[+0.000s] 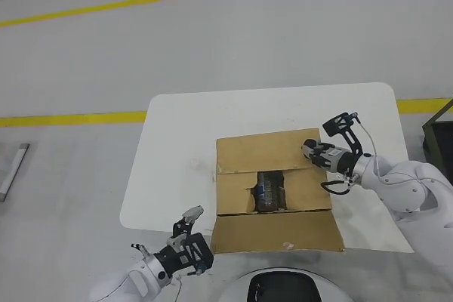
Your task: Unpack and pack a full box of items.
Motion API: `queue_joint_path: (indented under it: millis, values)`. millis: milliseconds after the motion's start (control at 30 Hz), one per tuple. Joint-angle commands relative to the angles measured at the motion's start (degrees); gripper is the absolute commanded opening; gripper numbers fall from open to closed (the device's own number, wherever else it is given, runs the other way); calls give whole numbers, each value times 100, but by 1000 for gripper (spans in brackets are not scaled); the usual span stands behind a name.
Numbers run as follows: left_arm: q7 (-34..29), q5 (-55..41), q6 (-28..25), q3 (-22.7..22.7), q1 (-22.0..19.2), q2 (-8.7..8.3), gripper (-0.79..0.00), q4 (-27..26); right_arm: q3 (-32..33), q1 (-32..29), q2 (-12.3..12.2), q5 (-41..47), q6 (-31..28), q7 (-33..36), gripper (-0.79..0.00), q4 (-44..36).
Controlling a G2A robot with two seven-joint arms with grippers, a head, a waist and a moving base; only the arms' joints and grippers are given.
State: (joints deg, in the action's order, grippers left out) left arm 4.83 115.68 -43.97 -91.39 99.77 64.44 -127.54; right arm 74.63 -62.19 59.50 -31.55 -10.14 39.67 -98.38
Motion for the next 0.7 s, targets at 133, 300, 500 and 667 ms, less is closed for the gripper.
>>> queue_joint_path:
  millis: [133, 300, 500, 667]
  values:
    - [-198, -148, 175, 314, -402, 11, 0, -33, 31, 15, 3, 39, 15, -23, -785, -5]
    - [-360, -172, 336, 578, -757, 20, 0, -2, 126, 9, -10, 73, -49, -19, -785, -31]
    - [-797, -154, 694, 712, -1256, 42, 0, 95, 416, 6, -27, 206, 82, -197, -785, -204]
    - [-1154, 13, 1017, 915, -1620, 67, 0, 327, 634, 29, -78, -105, -160, -120, -785, -472]
